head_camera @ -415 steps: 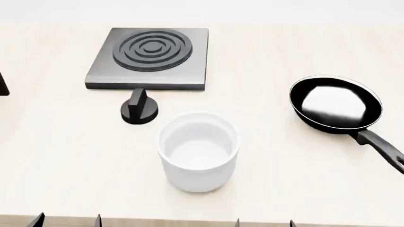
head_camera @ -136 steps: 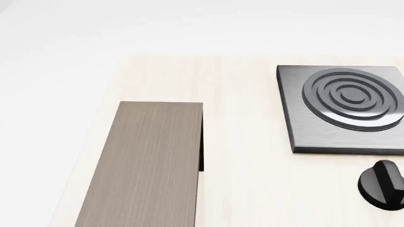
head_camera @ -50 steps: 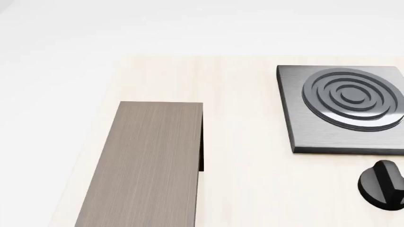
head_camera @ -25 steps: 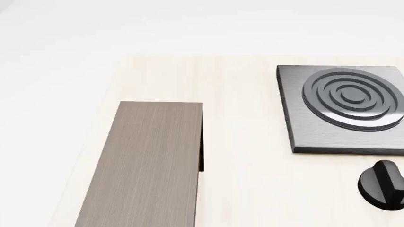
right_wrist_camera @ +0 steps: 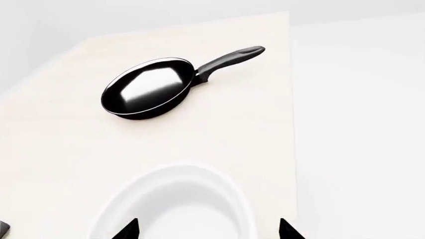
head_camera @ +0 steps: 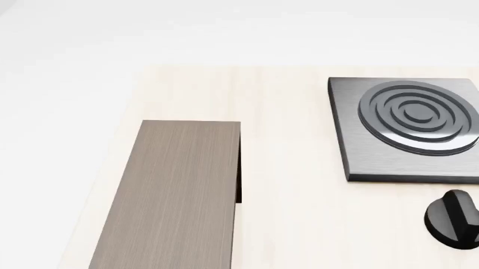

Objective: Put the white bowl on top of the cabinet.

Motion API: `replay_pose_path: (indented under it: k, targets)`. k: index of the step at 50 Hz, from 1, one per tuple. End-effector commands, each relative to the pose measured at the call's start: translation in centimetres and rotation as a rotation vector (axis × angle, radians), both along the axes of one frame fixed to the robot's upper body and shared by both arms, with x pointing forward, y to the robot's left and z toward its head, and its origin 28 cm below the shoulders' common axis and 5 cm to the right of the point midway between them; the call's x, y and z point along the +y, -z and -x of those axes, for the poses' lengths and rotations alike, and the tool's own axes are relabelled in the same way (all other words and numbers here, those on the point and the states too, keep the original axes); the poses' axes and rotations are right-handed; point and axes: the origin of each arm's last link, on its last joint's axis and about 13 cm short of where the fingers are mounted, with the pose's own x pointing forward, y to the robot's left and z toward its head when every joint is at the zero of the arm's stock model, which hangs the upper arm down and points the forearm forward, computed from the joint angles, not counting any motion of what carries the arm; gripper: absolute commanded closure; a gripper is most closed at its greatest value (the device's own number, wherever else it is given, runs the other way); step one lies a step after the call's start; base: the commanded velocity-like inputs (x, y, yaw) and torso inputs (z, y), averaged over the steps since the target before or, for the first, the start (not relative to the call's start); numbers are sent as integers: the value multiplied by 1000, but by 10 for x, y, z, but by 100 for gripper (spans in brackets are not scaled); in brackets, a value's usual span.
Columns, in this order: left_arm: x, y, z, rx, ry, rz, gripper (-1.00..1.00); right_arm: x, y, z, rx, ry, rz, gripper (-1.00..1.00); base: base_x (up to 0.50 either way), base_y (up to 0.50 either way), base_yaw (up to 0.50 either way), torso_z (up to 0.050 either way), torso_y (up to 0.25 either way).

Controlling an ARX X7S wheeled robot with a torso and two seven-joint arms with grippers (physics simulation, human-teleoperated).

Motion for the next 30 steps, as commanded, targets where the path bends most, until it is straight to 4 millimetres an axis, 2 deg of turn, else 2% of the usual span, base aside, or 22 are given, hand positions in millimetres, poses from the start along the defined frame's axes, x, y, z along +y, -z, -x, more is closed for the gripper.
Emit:
replay_pose_path:
  k: [1, 30]
  targets:
    - [0, 0, 0, 1, 1, 0, -100, -3, 6, -5, 15, -8, -17, -100, 0, 0, 0, 0, 0]
    - [-1, 0, 0, 3, 0, -2, -100, -12, 25, -14, 69, 14, -61, -100, 0, 0, 0, 0, 0]
